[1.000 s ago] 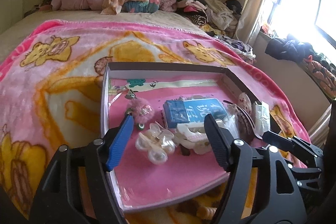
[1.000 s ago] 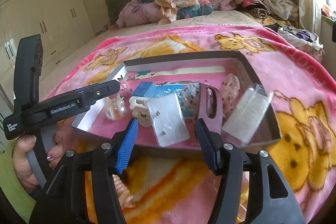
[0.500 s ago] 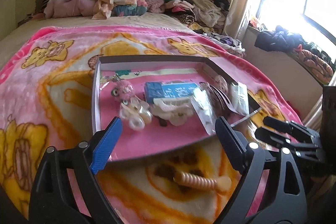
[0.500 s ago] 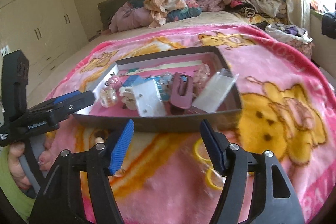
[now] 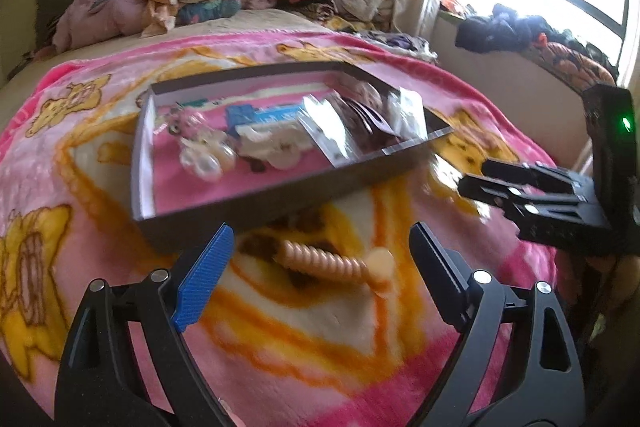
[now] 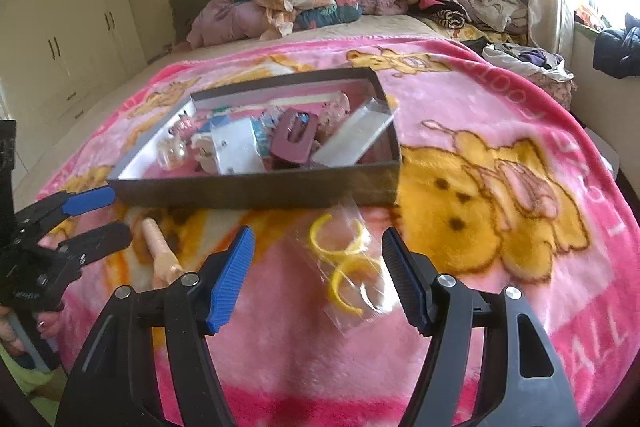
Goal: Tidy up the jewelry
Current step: 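Grasp the bag of yellow rings with the right tool while the left tool grasps the coiled hair tie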
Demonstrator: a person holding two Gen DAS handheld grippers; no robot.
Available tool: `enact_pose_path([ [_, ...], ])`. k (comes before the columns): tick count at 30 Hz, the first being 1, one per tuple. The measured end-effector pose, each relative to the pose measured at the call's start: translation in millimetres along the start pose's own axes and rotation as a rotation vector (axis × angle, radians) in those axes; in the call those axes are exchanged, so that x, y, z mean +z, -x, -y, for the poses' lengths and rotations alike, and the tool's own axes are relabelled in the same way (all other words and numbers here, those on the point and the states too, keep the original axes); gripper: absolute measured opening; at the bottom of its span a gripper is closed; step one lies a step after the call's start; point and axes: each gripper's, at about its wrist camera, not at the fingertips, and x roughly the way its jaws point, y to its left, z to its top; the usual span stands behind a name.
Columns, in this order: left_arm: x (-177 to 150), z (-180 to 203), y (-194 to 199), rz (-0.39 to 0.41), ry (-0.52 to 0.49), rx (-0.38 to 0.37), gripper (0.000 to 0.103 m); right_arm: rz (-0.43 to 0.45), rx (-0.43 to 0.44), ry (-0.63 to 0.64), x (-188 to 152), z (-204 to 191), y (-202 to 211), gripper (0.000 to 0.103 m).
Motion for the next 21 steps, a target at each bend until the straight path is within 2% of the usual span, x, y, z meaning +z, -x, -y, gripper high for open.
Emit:
enact_pose_path([
  [6,-9,14,-2,-0.025,-0.046,-0.018,0.065,-0.046,-0.008,-0.003,-5,9,-13,0.064],
  [11,-15,23,-12,-0.061,-0.058,-0.038,0.043,-0.067,-0.035,0.027,-7,9,-23,0.065],
  [15,-19,30,-16,-0.079,-0.070,-0.050,0.036,-0.087,-0.060,0.036,-8,11,-32,0.065],
  [17,-20,34,-20,-0.089,-0.078,-0.042,0.029,-0.104,-0.076,0.031,-8,14,-39,0.065],
  [21,-22,35,-26,-0.110,-0.075,-0.033,0.021,-0.097,-0.074,0.029,-9,17,-41,0.055],
])
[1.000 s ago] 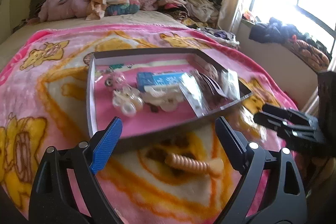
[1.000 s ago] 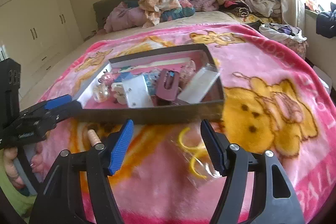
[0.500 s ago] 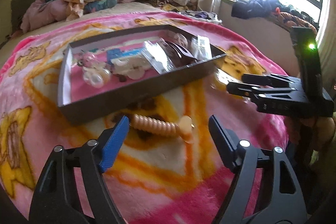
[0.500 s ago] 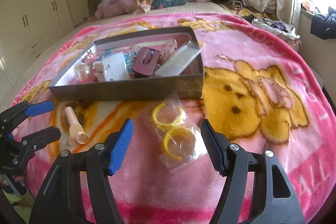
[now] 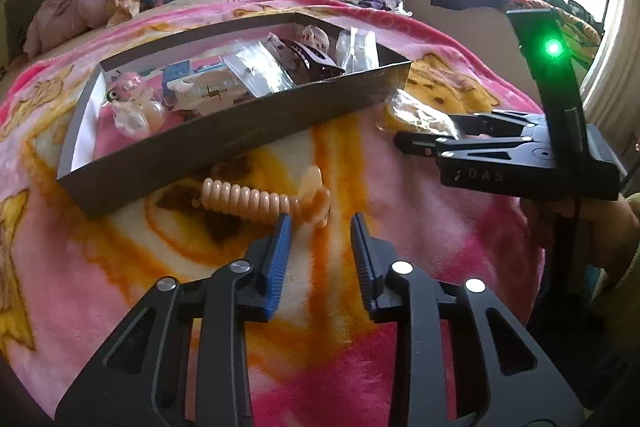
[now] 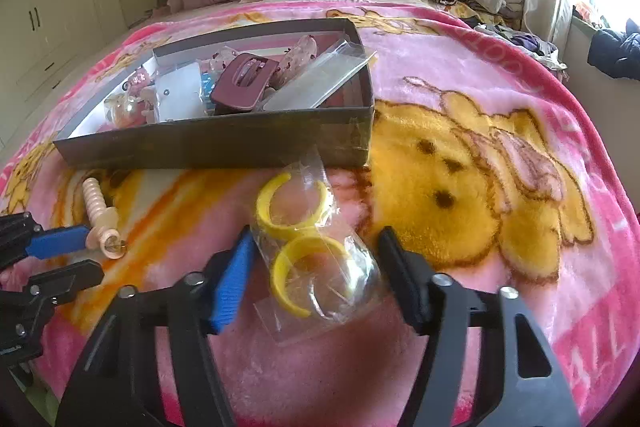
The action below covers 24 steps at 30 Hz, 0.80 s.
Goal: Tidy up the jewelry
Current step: 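Grasp the bag of yellow rings with the right tool while the left tool grasps the coiled hair tie, then carry the yellow ring bag over the box with the right tool while the left tool carries the coil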
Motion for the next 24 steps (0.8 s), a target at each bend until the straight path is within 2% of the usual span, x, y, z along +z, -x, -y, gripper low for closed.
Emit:
enact_pose_path([
  [1,0,-1,-2,-0.007,0.006,0.007,0.019,0.003,0.006,0.001,-1,0,1,0.052],
  [2,0,-3,-3,-0.012,0.017,0.009,0.018,0.006,0.008,0.003,-1,-1,2,0.041],
  [3,1,-4,-4,-0.016,0.025,0.012,0.018,0.013,0.002,0.008,-2,-1,4,0.038],
  [8,2,-4,1,0.001,0.017,0.032,0.014,0.021,0.003,0.004,-2,-1,7,0.035],
  [11,4,-4,1,0.002,0.028,0.013,0.009,0.026,0.005,0.001,-4,-2,8,0.034],
  [18,12,0,3,0.035,0.019,0.023,0.009,0.029,0.019,-0.018,-4,1,10,0.034],
  [24,23,7,-11,0.028,-0.012,0.051,0.009,0.034,0.025,-0.025,-5,3,12,0.034],
])
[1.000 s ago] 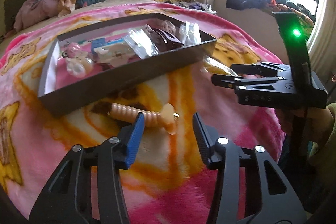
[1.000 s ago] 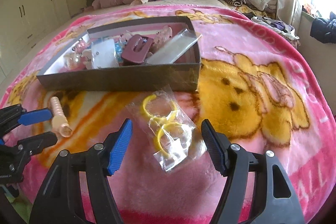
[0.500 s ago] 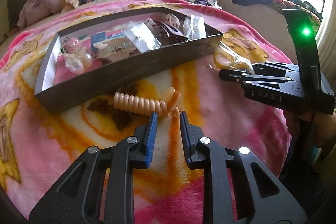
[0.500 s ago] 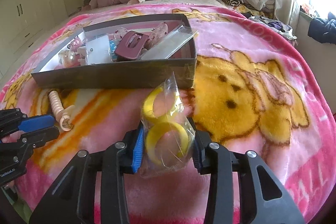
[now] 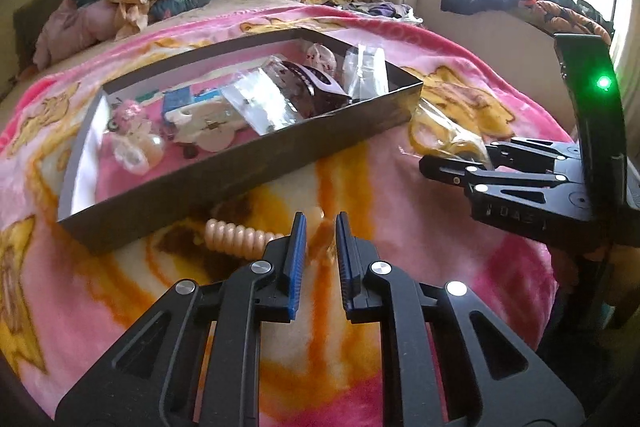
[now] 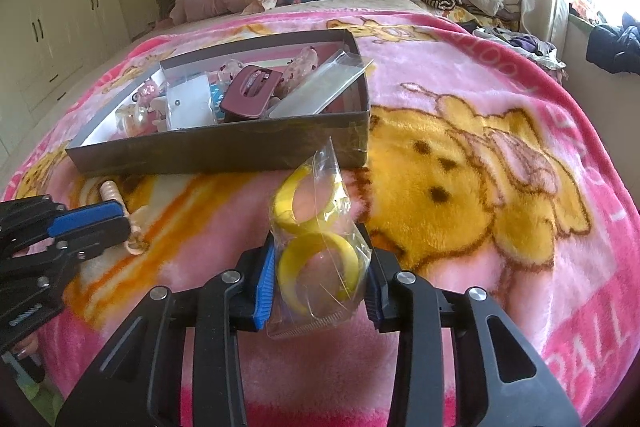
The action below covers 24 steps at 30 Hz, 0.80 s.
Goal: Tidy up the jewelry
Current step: 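Carry the yellow ring bag over the box with the right tool while the left tool carries the coil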
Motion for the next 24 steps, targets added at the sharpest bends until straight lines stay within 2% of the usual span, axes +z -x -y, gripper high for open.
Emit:
enact_pose_path([
  [6,3,3,-6,-0.010,-0.025,0.030,0.003,0.014,0.025,-0.003,0,-2,7,0.033],
  [11,15,-5,12,0.046,-0.004,0.017,0.001,0.038,0.076,0.001,4,-13,16,0.033],
  [19,48,-36,38,0.129,0.105,-0.030,0.001,0.078,0.146,0.022,17,-33,33,0.033],
  [24,69,-54,45,0.185,0.137,-0.002,0.000,0.100,0.149,0.041,30,-39,38,0.033],
])
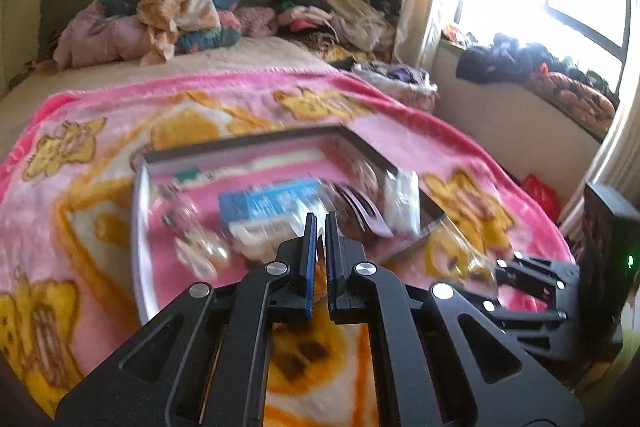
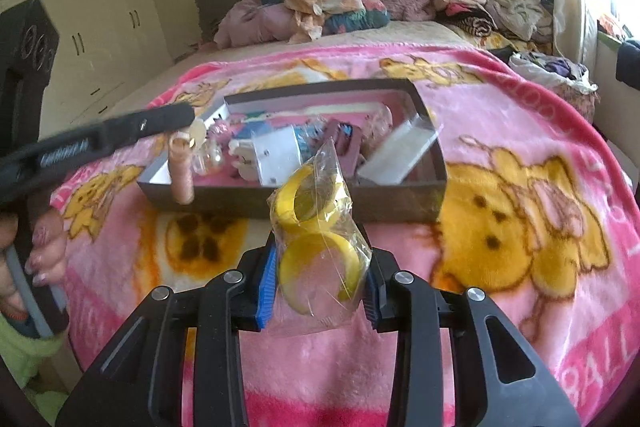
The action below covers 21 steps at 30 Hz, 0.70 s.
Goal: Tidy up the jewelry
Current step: 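Carry the yellow ring bag over the box with the right tool while the left tool carries the coil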
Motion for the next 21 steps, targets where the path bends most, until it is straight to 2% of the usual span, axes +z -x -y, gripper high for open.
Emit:
enact_pose_path([
  [5,13,-12,-8,0.033,0.011,0.043,0.000,0.010,-0.015,-0.001,14,2,-6,0.033],
  [21,12,-40,-45,0.012,0.021,0.132,0.000,-0.015,-0.061,-0.003,51,16,-49,0.033],
])
